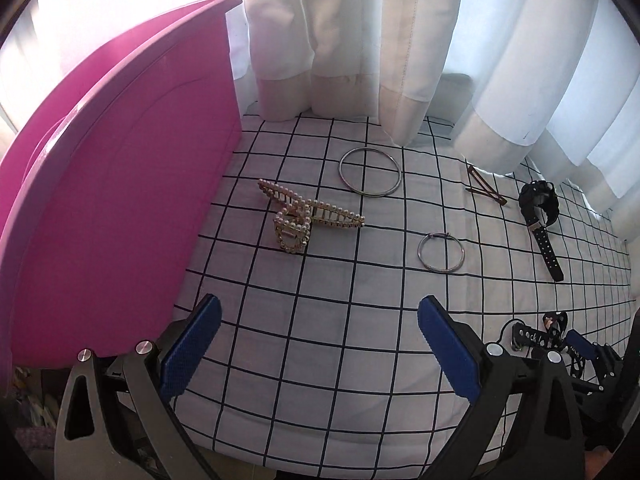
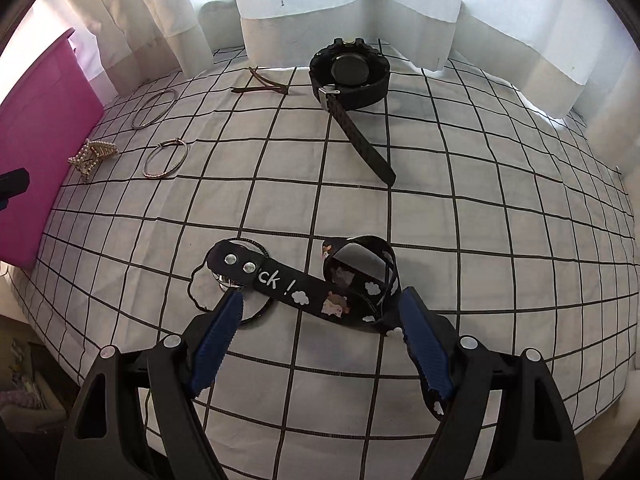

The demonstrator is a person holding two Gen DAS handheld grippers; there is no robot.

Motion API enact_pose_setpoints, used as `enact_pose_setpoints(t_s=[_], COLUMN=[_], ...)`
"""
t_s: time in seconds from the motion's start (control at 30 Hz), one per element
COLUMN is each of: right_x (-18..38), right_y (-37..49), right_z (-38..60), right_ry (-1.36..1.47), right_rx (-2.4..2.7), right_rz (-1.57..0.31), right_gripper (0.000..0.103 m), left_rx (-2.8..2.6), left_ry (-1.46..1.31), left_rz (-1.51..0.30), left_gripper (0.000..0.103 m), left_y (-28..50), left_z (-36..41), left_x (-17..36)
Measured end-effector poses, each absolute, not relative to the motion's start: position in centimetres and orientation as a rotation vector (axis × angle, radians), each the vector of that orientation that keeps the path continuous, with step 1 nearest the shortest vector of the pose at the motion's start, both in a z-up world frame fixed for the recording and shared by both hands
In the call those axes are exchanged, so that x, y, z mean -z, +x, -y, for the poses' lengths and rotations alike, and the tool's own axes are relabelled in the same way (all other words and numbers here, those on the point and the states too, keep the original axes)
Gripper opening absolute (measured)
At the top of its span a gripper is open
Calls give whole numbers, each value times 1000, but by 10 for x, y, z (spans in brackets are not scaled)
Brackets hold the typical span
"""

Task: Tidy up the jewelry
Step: 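Grasp the pearl claw clip with the left gripper while the right grasps the black strap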

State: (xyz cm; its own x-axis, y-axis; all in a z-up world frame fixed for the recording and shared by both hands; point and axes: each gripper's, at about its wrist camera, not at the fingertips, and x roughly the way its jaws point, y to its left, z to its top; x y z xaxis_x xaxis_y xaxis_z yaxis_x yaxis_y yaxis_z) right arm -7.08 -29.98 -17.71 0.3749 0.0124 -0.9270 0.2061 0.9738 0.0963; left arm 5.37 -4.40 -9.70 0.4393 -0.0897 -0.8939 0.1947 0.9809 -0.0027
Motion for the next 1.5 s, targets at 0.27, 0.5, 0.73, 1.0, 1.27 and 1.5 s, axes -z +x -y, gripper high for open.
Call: enact_pose_setpoints(t_s=[0.27, 0.5, 0.73, 1.0, 1.27, 1.5], right_x=[190, 193, 192, 193, 195, 196], right_y=[-65, -65, -65, -65, -64, -65], right_z=[301, 301, 299, 299, 298, 298], right_ry=[163, 174, 176, 178, 178, 176], right_rx=[141, 149, 153, 156, 159, 170], right_rz=[-1226, -1214, -1209, -1196, -1191, -1181], right_gripper=[77, 82, 84, 86, 91, 91], left_rx=[156, 132, 106, 120, 141, 131], left_ry=[97, 91, 77, 119, 95, 89], left_rz=[-1096, -1116, -1115, -1158, -1147, -1122], left_gripper=[97, 97, 97, 97, 98, 97], left_y=[77, 103, 133, 148, 154, 151], left_z=[42, 40, 34, 29, 32, 37], left_x=[118, 144, 163, 188, 197, 198])
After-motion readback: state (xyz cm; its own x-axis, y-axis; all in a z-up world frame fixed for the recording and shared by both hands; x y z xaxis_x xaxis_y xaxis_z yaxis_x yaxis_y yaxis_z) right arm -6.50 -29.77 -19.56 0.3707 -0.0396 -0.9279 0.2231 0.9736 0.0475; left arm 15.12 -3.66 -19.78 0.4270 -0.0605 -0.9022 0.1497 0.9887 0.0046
